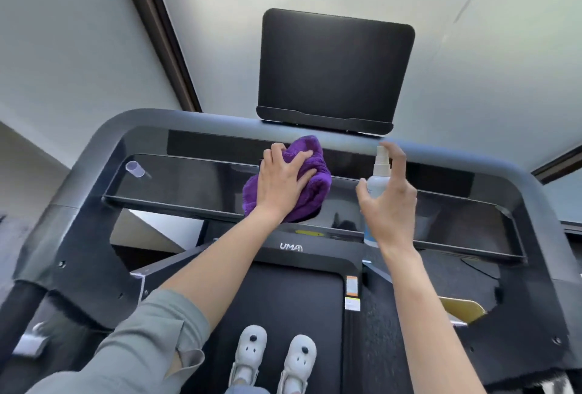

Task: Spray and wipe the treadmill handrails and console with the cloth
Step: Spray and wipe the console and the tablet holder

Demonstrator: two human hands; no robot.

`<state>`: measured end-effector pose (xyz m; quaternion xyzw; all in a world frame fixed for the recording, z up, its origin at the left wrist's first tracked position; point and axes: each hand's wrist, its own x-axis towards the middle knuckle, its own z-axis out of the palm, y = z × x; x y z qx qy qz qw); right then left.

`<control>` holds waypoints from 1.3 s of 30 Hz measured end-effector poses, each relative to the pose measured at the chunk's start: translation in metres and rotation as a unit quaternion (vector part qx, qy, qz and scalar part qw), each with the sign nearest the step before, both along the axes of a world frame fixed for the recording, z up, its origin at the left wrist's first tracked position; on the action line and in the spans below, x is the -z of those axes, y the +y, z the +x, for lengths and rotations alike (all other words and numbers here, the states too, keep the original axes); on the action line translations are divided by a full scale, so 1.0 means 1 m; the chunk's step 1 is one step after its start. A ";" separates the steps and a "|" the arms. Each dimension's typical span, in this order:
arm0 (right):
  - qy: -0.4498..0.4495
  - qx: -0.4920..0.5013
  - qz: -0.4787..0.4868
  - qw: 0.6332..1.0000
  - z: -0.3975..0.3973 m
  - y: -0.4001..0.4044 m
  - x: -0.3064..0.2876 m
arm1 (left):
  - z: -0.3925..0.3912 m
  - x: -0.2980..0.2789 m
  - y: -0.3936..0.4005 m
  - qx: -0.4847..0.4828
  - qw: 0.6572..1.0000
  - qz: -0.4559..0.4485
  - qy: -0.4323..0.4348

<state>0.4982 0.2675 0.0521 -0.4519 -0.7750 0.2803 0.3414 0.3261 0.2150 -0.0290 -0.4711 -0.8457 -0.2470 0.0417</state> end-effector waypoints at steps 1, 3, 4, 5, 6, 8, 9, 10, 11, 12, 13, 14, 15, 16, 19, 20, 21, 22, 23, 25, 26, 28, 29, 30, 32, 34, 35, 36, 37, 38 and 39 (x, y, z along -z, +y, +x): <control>0.003 -0.011 0.001 1.000 -0.010 -0.004 0.000 | -0.010 0.000 -0.009 -0.011 1.000 -0.001 -0.001; 0.008 -0.029 0.000 1.000 -0.029 -0.012 -0.001 | -0.029 0.000 -0.026 -0.033 0.999 0.001 -0.002; 0.009 -0.036 0.000 0.999 -0.039 -0.016 -0.001 | -0.038 0.000 -0.035 -0.044 0.999 0.003 -0.004; 0.009 -0.044 -0.001 0.999 -0.048 -0.020 -0.001 | -0.047 0.000 -0.044 -0.056 0.998 0.004 -0.006; 0.008 -0.052 -0.004 0.999 -0.057 -0.024 -0.001 | -0.057 0.000 -0.053 -0.065 0.998 0.003 -0.008; 0.008 -0.069 -0.008 0.998 -0.073 -0.033 0.000 | -0.076 -0.001 -0.071 -0.077 0.997 -0.005 -0.012; 0.007 -0.078 -0.008 0.997 -0.081 -0.036 0.000 | -0.086 -0.002 -0.079 -0.082 0.996 -0.008 -0.014; 0.006 -0.086 -0.007 0.996 -0.089 -0.040 -0.001 | -0.096 -0.002 -0.086 -0.088 0.996 -0.010 -0.015; 0.006 -0.093 -0.007 0.996 -0.096 -0.043 -0.002 | -0.105 -0.002 -0.093 -0.096 0.995 -0.011 -0.017; 0.006 -0.099 -0.007 0.995 -0.102 -0.046 -0.003 | -0.114 -0.002 -0.099 -0.106 0.994 -0.011 -0.020; 0.004 -0.104 -0.006 0.995 -0.109 -0.048 -0.004 | -0.121 -0.003 -0.103 -0.117 0.993 -0.011 -0.023; 0.002 -0.107 -0.004 0.994 -0.115 -0.049 -0.005 | -0.127 -0.003 -0.107 -0.128 0.991 -0.008 -0.027; 0.000 -0.109 -0.002 0.994 -0.121 -0.050 -0.005 | -0.132 -0.003 -0.109 -0.136 0.990 -0.007 -0.032; 0.000 -0.110 -0.002 0.994 -0.126 -0.052 -0.006 | -0.134 -0.003 -0.111 -0.138 0.990 -0.008 -0.036; 0.003 -0.109 0.000 0.994 -0.135 -0.057 -0.008 | -0.142 -0.005 -0.112 -0.117 0.992 -0.021 -0.044; 0.006 -0.108 0.002 0.994 -0.136 -0.058 -0.008 | -0.147 -0.006 -0.113 -0.104 0.993 -0.023 -0.049; 0.008 -0.108 0.004 0.994 -0.136 -0.058 -0.008 | -0.152 -0.007 -0.114 -0.090 0.994 -0.023 -0.053; 0.010 -0.107 0.006 0.994 -0.134 -0.057 -0.008 | -0.157 -0.007 -0.115 -0.076 0.995 -0.023 -0.056; 0.010 -0.105 0.007 0.994 -0.132 -0.057 -0.007 | -0.161 -0.007 -0.116 -0.067 0.996 -0.022 -0.058; 0.006 -0.102 0.006 0.995 -0.127 -0.057 -0.005 | -0.162 -0.006 -0.115 -0.063 0.996 -0.017 -0.055; 0.004 -0.101 0.003 0.995 -0.124 -0.057 -0.004 | -0.160 -0.006 -0.114 -0.069 0.996 -0.014 -0.053; 0.007 -0.098 -0.003 0.995 -0.118 -0.057 -0.002 | -0.150 -0.006 -0.108 -0.086 0.995 -0.015 -0.048; 0.009 -0.096 -0.005 0.995 -0.116 -0.057 -0.001 | -0.144 -0.007 -0.105 -0.091 0.994 -0.019 -0.048; 0.012 -0.095 -0.008 0.995 -0.113 -0.057 -0.001 | -0.137 -0.007 -0.101 -0.093 0.994 -0.022 -0.049; 0.015 -0.095 -0.009 0.995 -0.109 -0.054 -0.002 | -0.122 -0.006 -0.091 -0.093 0.994 -0.022 -0.047; 0.015 -0.091 -0.005 0.996 -0.104 -0.049 -0.003 | -0.106 -0.006 -0.078 -0.086 0.995 -0.022 -0.035; 0.013 -0.088 -0.002 0.996 -0.100 -0.046 -0.005 | -0.098 -0.005 -0.072 -0.082 0.996 -0.022 -0.028; 0.013 -0.084 0.000 0.996 -0.096 -0.042 -0.006 | -0.090 -0.004 -0.065 -0.078 0.996 -0.024 -0.019; 0.012 -0.080 0.001 0.997 -0.090 -0.039 -0.008 | -0.081 -0.003 -0.058 -0.075 0.997 -0.025 -0.013; 0.012 -0.075 0.000 0.997 -0.084 -0.035 -0.008 | -0.072 -0.003 -0.051 -0.073 0.997 -0.025 -0.010; 0.012 -0.070 -0.002 0.997 -0.078 -0.031 -0.009 | -0.063 -0.003 -0.044 -0.072 0.997 -0.025 -0.008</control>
